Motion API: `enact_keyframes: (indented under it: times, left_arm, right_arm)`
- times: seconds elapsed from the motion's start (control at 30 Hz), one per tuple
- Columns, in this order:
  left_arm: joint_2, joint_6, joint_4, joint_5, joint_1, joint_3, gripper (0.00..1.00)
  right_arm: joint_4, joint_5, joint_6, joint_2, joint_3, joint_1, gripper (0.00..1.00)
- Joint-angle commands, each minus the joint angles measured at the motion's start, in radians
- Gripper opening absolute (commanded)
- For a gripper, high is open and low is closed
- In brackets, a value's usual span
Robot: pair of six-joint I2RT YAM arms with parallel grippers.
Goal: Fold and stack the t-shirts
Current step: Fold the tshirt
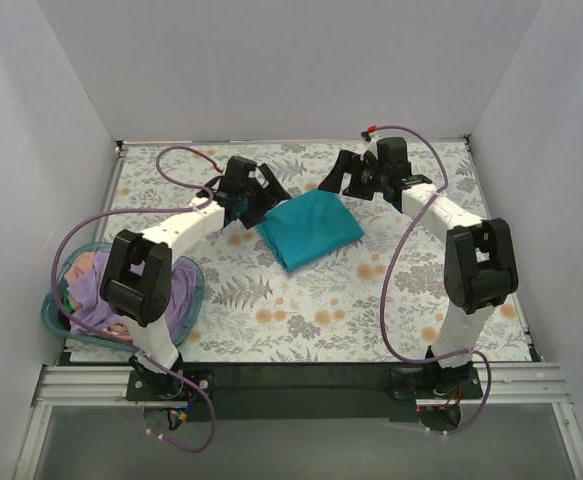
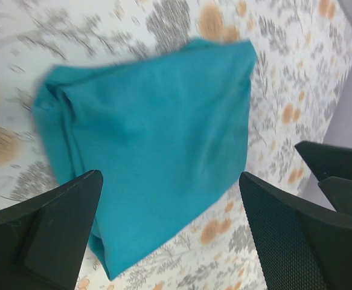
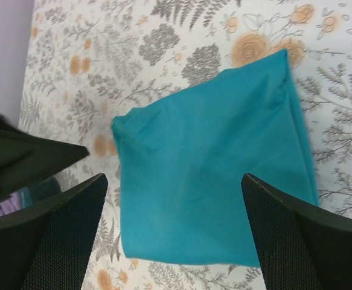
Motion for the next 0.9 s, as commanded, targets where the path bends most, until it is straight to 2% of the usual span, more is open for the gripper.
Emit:
enact_keyframes:
  times: [0.0,0.17,0.4,0.5,0.7,0.87]
  left_arm:
    - [-0.012,0.010,0.059,0.096,-0.038,-0.054,0.97]
    - [0.111,0.024,0.081,0.175,-0.041,-0.025,0.97]
    - [0.162,0.053,0.073,0.140,-0.040,-0.060,0.97]
    - [0.132,0.053,0.070,0.112,-0.038,-0.109,0.98]
    - [0.031,0.047,0.075,0.080,-0.038,-0.252,0.98]
    - [-0.102,0.062,0.084,0.070,-0.040,-0.356,0.98]
  right_arm:
    - [0.031,-0.067,-0.028,-0.042,-0.096,0.021,0.98]
    - [0.032,-0.064,-0.024,-0.003,-0.175,0.024,0.98]
    - [0.037,-0.043,-0.031,-0.012,-0.339,0.050,0.98]
    - [0.081,0.034,-0.005,-0.081,-0.478,0.092,0.99]
    - [0.123,0.250,0.151,-0.256,-0.733,0.229,0.98]
    - [0.120,0.302,0.180,-0.385,-0.781,0.278,0.98]
